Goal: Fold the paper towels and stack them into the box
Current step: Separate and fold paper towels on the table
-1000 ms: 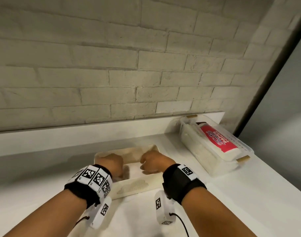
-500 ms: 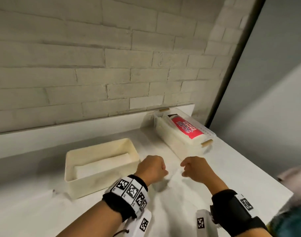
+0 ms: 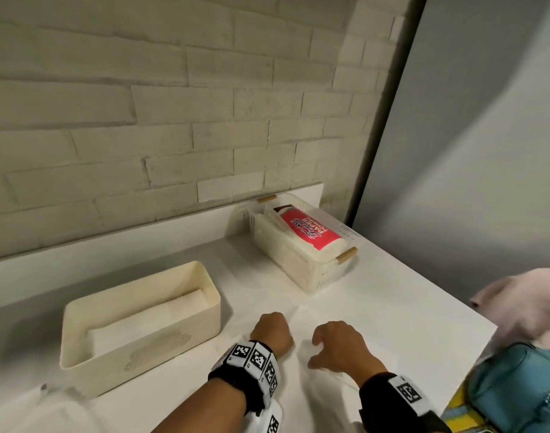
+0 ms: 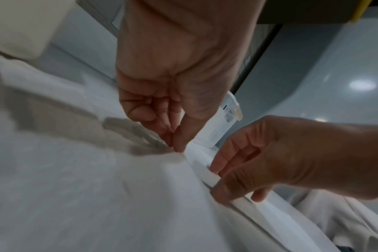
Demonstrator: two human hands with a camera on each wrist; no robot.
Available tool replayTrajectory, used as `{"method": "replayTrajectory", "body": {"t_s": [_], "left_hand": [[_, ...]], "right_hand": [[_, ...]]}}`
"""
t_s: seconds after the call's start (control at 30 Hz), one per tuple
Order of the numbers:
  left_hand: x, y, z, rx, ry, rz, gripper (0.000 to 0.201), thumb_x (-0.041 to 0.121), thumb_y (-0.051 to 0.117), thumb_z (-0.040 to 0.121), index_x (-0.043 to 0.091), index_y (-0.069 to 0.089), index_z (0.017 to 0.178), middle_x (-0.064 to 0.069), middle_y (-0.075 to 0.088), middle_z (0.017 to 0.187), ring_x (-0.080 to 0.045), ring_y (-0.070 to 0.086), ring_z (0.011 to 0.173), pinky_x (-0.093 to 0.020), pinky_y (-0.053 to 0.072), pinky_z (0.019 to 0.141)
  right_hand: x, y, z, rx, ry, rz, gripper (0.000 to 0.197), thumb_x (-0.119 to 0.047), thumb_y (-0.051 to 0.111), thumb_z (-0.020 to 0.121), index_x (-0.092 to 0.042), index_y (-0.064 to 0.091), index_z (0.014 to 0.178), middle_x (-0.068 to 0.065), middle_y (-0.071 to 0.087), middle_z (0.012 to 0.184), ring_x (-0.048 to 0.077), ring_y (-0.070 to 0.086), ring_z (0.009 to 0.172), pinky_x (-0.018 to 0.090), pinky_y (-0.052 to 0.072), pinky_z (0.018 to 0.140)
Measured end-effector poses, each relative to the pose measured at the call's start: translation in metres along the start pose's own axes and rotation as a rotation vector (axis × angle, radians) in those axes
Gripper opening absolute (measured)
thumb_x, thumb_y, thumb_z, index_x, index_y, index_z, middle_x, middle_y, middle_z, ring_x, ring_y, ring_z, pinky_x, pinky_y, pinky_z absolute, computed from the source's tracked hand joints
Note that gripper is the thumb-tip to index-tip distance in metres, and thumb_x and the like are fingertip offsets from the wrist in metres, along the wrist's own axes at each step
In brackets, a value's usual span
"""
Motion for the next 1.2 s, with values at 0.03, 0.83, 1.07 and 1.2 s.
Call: {"method": "replayTrajectory", "body": {"t_s": [0.03, 0.83, 1.07, 1.2], "left_hand": [[-0.001, -0.002, 0.002, 0.0, -0.006, -0.039, 0.029, 0.011, 0.054, 0.081, 0.008, 0.065, 0.108, -0.009, 0.065, 0.114, -0.024, 0.061, 0.105, -0.029, 0.05, 0.087], [0.011, 0.0, 0.006, -0.014, 0.078, -0.636, 0.026, 0.018, 0.072, 0.079, 0.019, 0.047, 0.071, -0.001, 0.06, 0.068, -0.008, 0.049, 0.048, -0.019, 0.039, 0.049], [0.012, 0.01, 0.003, -0.056, 0.008, -0.723, 0.023, 0.018, 0.07, 0.08, 0.017, 0.048, 0.075, -0.001, 0.062, 0.054, -0.012, 0.049, 0.038, -0.021, 0.037, 0.043], [0.015, 0.012, -0.003, -0.105, 0.01, -0.788, 0.021, 0.011, 0.074, 0.077, 0.013, 0.053, 0.082, -0.002, 0.062, 0.052, -0.009, 0.049, 0.035, -0.019, 0.039, 0.041]], "right_hand": [[-0.001, -0.001, 0.001, 0.009, 0.002, -0.021, 0.045, -0.04, 0.07, 0.072, -0.024, 0.061, 0.113, -0.004, 0.061, 0.105, 0.016, 0.057, 0.102, 0.021, 0.035, 0.071], [0.016, -0.005, 0.017, -0.063, -0.016, 0.244, 0.023, -0.022, 0.051, 0.087, -0.03, 0.057, 0.066, -0.01, 0.061, 0.083, 0.014, 0.058, 0.092, 0.014, 0.042, 0.071], [0.01, -0.007, 0.012, 0.019, -0.016, 0.379, 0.043, -0.038, 0.082, 0.063, -0.03, 0.06, 0.099, -0.012, 0.062, 0.085, 0.006, 0.058, 0.081, 0.014, 0.043, 0.069], [0.006, -0.009, 0.01, 0.032, -0.045, 0.408, 0.025, -0.024, 0.074, 0.074, -0.028, 0.062, 0.095, -0.008, 0.067, 0.075, 0.006, 0.06, 0.078, 0.012, 0.041, 0.067]]}}
Point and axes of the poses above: each hand's wrist, its own z-axis towards the middle knuckle, its own y-axis out of the palm, x = y × z, the point moved 10 cm from there along z, towards the middle knuckle
